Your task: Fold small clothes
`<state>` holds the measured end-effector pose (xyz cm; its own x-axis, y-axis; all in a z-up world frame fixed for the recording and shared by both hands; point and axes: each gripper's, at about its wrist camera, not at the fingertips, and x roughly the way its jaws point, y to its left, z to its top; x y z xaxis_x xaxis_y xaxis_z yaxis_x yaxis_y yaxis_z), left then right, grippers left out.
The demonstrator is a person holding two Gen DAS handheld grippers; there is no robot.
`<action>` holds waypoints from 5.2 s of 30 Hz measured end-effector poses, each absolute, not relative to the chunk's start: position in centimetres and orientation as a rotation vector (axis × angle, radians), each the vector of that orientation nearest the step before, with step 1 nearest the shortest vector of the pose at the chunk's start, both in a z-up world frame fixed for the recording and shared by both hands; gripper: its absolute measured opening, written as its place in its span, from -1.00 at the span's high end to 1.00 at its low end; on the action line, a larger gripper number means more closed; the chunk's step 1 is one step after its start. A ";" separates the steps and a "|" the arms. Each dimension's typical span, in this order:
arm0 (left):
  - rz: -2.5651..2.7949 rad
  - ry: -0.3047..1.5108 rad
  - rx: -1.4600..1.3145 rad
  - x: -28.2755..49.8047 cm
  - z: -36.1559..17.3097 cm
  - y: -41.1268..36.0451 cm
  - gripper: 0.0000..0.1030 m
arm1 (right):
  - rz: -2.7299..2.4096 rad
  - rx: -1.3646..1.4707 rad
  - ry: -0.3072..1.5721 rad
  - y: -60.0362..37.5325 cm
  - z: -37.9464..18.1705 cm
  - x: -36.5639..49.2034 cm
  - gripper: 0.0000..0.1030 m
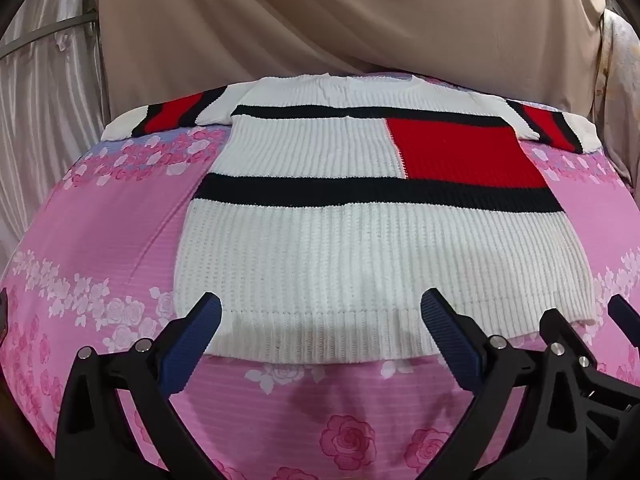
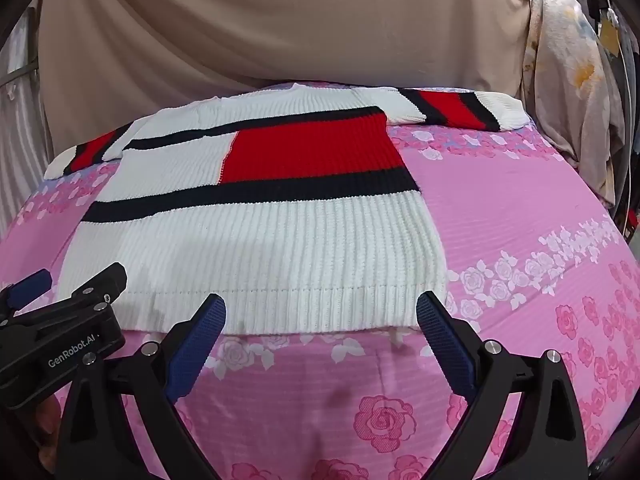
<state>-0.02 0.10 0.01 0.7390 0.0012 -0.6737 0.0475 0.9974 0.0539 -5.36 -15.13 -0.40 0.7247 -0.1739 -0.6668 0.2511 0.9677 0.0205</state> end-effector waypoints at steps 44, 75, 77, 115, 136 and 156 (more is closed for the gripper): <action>-0.012 0.762 0.083 0.1 -0.3 0.3 -0.88 | -0.256 0.072 0.719 -14.9 -0.7 -5.6 -0.84; -0.005 0.763 0.086 0.1 -0.5 0.3 -0.87 | -0.259 0.075 0.726 -15.1 -0.8 -5.6 -0.84; -0.006 0.764 0.085 0.1 -0.5 0.3 -0.87 | -0.258 0.075 0.726 -15.1 -0.8 -5.6 -0.84; -0.139 0.849 -0.094 7.0 0.6 3.4 -0.88 | -0.362 0.254 0.634 -38.8 3.4 5.7 -0.84; 0.009 0.955 -0.029 16.6 -1.5 5.5 -0.88 | -0.563 0.667 0.597 -64.6 0.1 23.7 0.39; 0.050 0.767 -0.144 21.0 3.4 7.6 -0.89 | 0.426 -0.127 0.685 -14.1 3.5 34.5 0.67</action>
<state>21.03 7.56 3.35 0.7195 -0.0077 -0.6944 -0.0971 0.9890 -0.1115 34.52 -14.14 3.51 0.6923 0.3392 -0.6369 -0.4216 0.9064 0.0244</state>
